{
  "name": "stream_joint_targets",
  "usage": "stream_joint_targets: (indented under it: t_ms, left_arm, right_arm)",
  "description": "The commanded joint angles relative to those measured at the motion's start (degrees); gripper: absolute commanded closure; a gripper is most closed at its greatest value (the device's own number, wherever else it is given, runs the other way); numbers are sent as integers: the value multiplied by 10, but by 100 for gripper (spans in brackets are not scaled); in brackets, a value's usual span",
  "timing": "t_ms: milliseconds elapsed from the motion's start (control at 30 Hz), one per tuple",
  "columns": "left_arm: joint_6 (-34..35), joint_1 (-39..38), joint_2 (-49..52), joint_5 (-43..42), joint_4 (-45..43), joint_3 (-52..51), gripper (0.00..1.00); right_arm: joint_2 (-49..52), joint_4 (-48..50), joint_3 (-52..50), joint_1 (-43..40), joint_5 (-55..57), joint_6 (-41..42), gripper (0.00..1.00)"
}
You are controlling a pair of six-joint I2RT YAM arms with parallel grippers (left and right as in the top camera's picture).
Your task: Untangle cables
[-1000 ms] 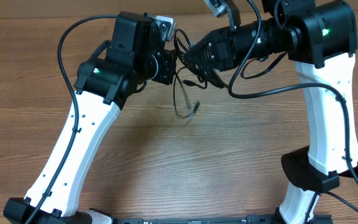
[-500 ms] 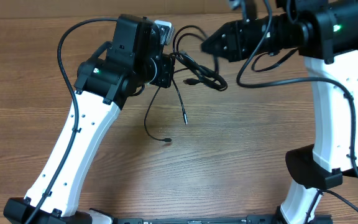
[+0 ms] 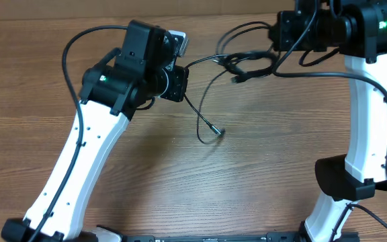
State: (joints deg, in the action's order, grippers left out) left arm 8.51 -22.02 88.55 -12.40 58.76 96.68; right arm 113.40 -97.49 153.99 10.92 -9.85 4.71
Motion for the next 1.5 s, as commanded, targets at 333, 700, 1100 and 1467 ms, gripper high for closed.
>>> stream_joint_targets:
  t_ms: [333,700,1100,1467]
  left_arm:
    - [-6,44,-229,22,-2,0,96]
    - [1,44,-252,18,-3,0,96]
    - [5,44,-250,1,-19,0,96]
    - [5,44,-249,-5,-17,0,95]
  right_arm:
    - [-12,5,-6,-25,85,16,96]
    - [-12,5,-10,-25,5,13,94]
    - [-12,5,-86,-15,-167,-43,0]
    - [-12,5,-144,48,-170,-82,0]
